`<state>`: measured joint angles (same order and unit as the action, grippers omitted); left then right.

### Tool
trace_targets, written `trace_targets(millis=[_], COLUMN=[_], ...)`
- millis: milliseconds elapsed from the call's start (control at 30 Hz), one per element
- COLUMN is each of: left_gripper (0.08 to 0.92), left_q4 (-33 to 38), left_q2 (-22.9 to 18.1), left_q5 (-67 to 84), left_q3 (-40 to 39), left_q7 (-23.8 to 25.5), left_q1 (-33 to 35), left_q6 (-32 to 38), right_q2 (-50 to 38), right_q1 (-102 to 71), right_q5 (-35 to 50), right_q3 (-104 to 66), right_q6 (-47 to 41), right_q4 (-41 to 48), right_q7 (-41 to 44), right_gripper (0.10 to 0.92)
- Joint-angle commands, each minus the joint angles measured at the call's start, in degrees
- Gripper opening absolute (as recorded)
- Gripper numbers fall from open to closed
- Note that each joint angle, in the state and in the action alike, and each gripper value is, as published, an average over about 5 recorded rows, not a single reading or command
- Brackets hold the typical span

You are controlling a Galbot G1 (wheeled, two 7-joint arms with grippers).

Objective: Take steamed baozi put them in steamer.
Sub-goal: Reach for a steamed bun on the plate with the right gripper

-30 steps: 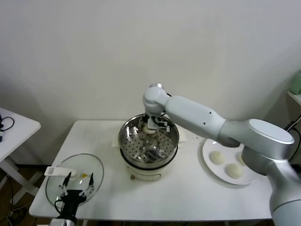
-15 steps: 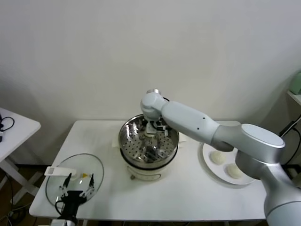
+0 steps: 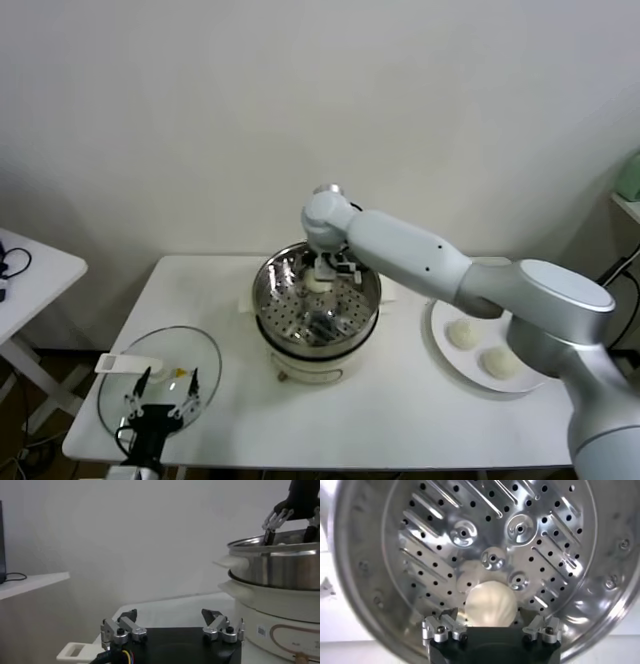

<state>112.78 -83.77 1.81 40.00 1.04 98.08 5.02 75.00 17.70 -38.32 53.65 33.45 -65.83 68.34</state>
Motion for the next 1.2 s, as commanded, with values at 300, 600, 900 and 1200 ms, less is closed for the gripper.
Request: trace_targets(millis=[300,600,900,1200], left_gripper=[0.823,0.823,0.823,0.823], left_q4=[-0.4,0.6,1.2,1.2], left_q2=[1.5,1.8,1.8,1.4], left_q5=[3.9,5.6,4.1,3.6], left_q3=[-0.4,-1.0,-0.9,-0.6], left_q7=[0.4,0.4,0.4,0.4], left_q1=[-2.1,-1.8,-0.7,-0.1], left_q6=[1.2,1.1,1.1,1.0], right_q2=[-28.2,-39.2,-40.5,-33.6], right_q1=[21.9,10.4,-5.6,-14.1], right_q5=[47.8,54.5,48.5,40.1], right_q3=[16.6,13.0,3.8,-2.8], right_q6=[-25.6,-36.0,-38.5,-37.0], right_q4=[-9.9,-4.1,0.1,9.7], right_q7=[0.8,-0.9,-1.3,-1.8], right_gripper=[0.823,0.823,0.823,0.823])
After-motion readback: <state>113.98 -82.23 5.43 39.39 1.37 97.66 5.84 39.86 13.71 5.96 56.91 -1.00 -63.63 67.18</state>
